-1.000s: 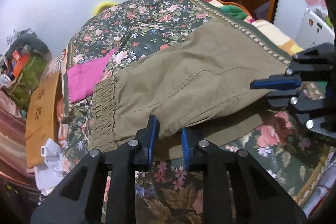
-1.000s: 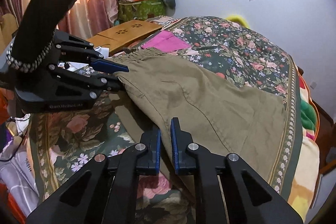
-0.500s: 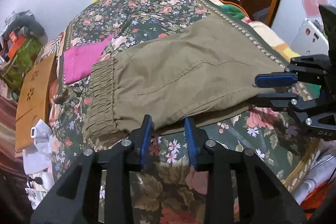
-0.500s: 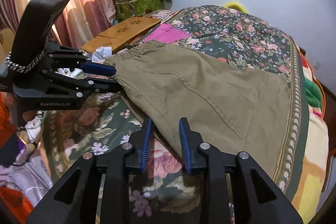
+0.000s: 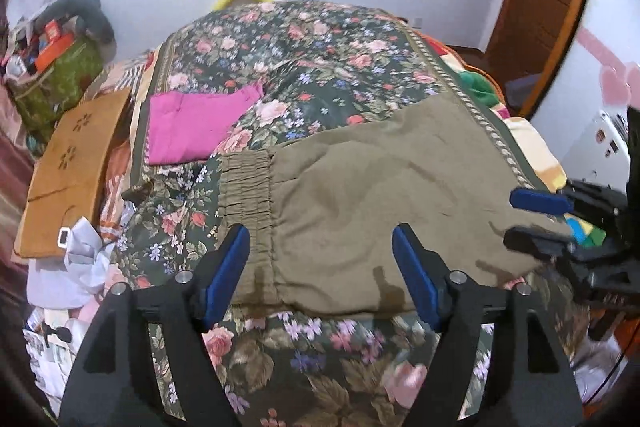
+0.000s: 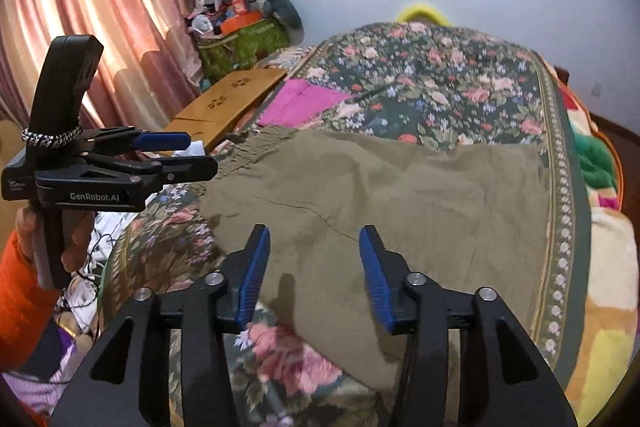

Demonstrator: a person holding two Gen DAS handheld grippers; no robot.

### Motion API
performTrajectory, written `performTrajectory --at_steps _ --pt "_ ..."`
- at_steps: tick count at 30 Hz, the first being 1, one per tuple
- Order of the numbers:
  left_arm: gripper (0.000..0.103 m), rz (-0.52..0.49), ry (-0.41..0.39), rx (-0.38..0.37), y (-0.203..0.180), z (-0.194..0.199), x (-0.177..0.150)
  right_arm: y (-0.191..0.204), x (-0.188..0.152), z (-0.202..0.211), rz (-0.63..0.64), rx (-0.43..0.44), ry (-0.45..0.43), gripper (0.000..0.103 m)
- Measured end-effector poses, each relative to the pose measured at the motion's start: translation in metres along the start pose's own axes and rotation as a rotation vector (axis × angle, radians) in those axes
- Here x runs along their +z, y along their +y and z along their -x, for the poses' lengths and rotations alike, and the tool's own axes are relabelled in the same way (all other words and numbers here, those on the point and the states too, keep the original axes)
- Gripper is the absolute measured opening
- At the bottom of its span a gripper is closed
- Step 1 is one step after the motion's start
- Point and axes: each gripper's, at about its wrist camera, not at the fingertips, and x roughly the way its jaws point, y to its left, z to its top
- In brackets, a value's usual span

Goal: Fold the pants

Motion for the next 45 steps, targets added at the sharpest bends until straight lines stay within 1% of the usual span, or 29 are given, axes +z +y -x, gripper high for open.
performTrajectory --at_steps 1,5,6,9,11,14,17,22,24,26,28,30,34,40,45 --pt "0.074 0.008 0.012 -0.001 0.002 -0.006 0.001 -0.002 0.0 -0.005 -0.005 0.001 0.011 0.047" --pt "0.075 0.031 0.068 0.024 0.012 -0.033 -0.004 -0.01 -0.009 -0.022 -0.034 -0.011 0.081 0.048" --pt "0.074 0.035 0.088 0.044 0.015 -0.041 -0.007 -0.015 -0.013 -0.025 -0.048 -0.013 0.1 0.048" --pt "0.077 0.044 0.134 0.091 0.026 -0.059 -0.021 -0.025 -0.024 -0.023 -0.069 -0.023 0.115 0.048" --pt "0.086 0.075 0.128 0.076 0.035 -0.061 -0.03 -0.034 -0.031 -0.015 -0.083 -0.031 0.113 0.049" --pt "0.09 0.118 0.12 0.062 0.047 -0.058 -0.034 -0.047 -0.041 -0.004 -0.107 -0.057 0.119 0.05" --pt "0.091 0.137 0.114 0.06 0.053 -0.055 -0.038 -0.06 -0.052 0.009 -0.155 -0.074 0.118 0.05" --pt "0.091 0.14 0.106 0.076 0.053 -0.051 -0.044 -0.076 -0.073 0.031 -0.216 -0.133 0.107 0.05" --pt "0.091 0.141 0.104 0.083 0.052 -0.049 -0.045 -0.082 -0.08 0.04 -0.242 -0.121 0.094 0.05" --pt "0.091 0.142 0.104 0.089 0.052 -0.049 -0.046 -0.084 -0.084 0.047 -0.25 -0.139 0.086 0.05" --pt "0.093 0.142 0.104 0.096 0.052 -0.048 -0.048 -0.084 -0.088 0.051 -0.233 -0.199 0.095 0.05" --pt "0.095 0.139 0.101 0.109 0.052 -0.047 -0.05 -0.085 -0.095 0.054 -0.236 -0.204 0.1 0.05" --pt "0.095 0.15 0.103 0.106 0.053 -0.045 -0.054 -0.092 -0.106 0.063 -0.264 -0.218 0.093 0.05" --pt "0.095 0.151 0.118 0.12 0.053 -0.038 -0.049 -0.093 -0.1 0.071 -0.26 -0.232 0.1 0.05" --pt "0.094 0.112 0.086 0.152 0.051 -0.024 -0.033 -0.095 -0.083 0.08 -0.225 -0.242 0.058 0.05"
